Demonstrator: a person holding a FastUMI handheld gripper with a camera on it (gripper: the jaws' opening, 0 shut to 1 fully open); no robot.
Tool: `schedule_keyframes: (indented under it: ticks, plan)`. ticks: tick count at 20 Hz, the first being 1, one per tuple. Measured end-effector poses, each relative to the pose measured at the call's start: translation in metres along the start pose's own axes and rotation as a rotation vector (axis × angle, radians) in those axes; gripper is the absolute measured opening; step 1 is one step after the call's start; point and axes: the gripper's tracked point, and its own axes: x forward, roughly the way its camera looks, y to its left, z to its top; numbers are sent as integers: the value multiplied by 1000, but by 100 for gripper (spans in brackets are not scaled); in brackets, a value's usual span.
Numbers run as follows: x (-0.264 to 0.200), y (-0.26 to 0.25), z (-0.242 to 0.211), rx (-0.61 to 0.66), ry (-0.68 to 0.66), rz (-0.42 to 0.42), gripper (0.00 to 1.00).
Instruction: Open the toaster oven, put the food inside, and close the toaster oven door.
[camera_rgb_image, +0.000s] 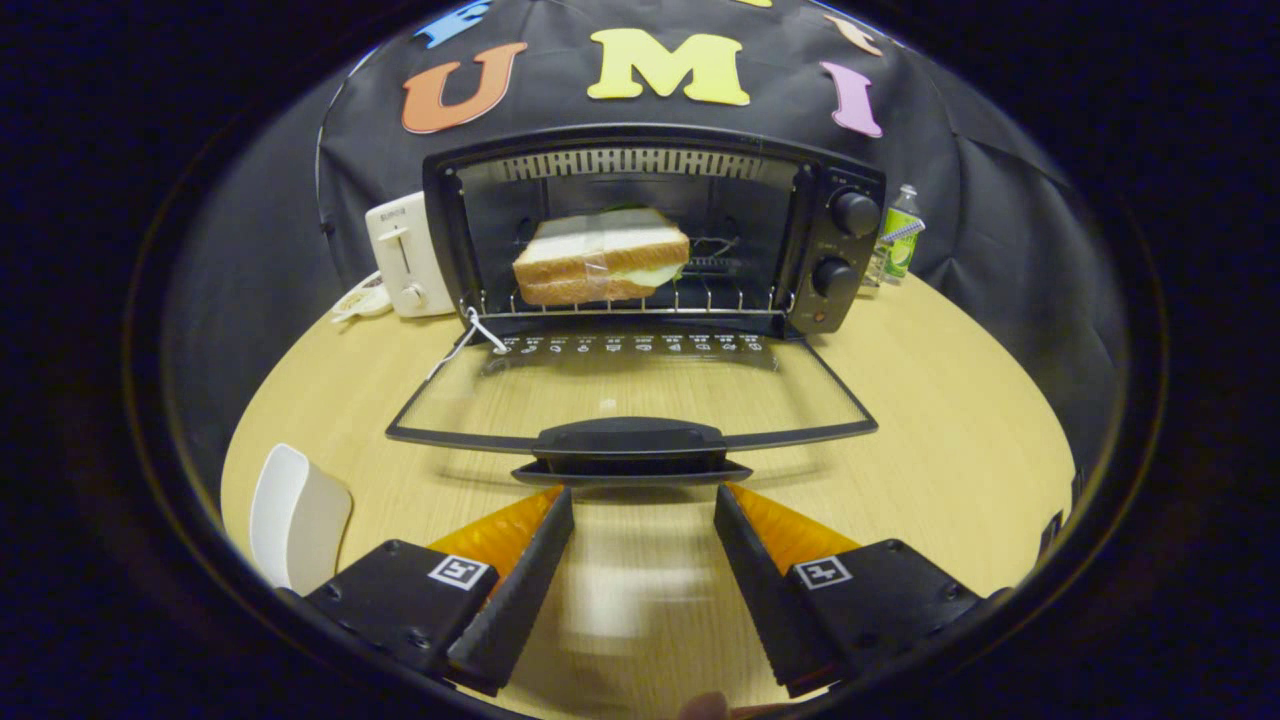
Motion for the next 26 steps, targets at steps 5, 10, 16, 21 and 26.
schedule_keyframes:
  ticks: [5, 10, 16, 21, 26]
  plan:
    - [-22, 0, 25, -36, -62, -5, 95]
    - [-43, -1, 69, -97, -164, -14, 95]
    - [-68, 13, 142, -93, -264, 19, 96]
    - [-114, 31, 204, -105, -375, 82, 96]
    - [-198, 28, 259, -20, -509, 116, 96]
